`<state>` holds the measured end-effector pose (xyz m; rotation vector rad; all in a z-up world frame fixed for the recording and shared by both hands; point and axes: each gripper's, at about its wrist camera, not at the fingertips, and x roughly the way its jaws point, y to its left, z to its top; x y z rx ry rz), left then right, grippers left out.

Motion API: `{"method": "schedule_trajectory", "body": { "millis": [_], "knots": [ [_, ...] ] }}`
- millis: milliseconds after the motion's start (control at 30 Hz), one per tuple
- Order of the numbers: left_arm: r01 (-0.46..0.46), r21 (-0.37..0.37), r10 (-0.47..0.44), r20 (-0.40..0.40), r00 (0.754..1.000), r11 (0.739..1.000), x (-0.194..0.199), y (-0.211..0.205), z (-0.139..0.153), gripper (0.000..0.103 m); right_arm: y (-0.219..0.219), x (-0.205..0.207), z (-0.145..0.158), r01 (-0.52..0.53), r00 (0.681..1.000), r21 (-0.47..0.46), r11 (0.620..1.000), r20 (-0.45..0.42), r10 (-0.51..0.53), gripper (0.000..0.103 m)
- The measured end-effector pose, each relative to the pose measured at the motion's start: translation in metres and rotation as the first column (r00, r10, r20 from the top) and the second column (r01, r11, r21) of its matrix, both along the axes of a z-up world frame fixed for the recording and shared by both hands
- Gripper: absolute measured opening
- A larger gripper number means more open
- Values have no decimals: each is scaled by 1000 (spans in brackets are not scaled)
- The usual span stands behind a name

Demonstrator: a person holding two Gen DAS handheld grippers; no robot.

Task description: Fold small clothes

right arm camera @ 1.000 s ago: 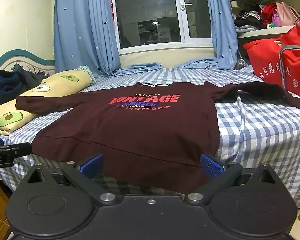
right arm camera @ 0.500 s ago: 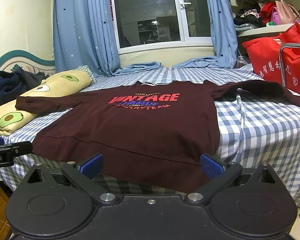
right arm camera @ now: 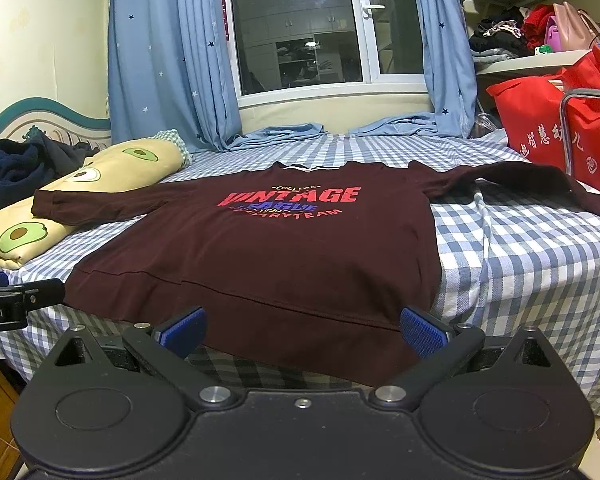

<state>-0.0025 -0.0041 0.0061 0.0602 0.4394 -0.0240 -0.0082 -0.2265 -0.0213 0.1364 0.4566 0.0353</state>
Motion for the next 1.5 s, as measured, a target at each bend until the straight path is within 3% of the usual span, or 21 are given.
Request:
{"method": "schedule_trajectory", "body": {
  "millis": [1000, 1500],
  "knots": [
    [7, 2, -7, -17, 1000, 1000, 4, -3, -3, 102, 0, 4, -4, -1, 1000, 6, 1000, -12, 1, 103],
    [28, 6, -27, -81, 996, 1000, 21, -8, -11, 102, -7, 11, -6, 4, 999, 23, 1000, -43, -3, 103]
  ]
}}
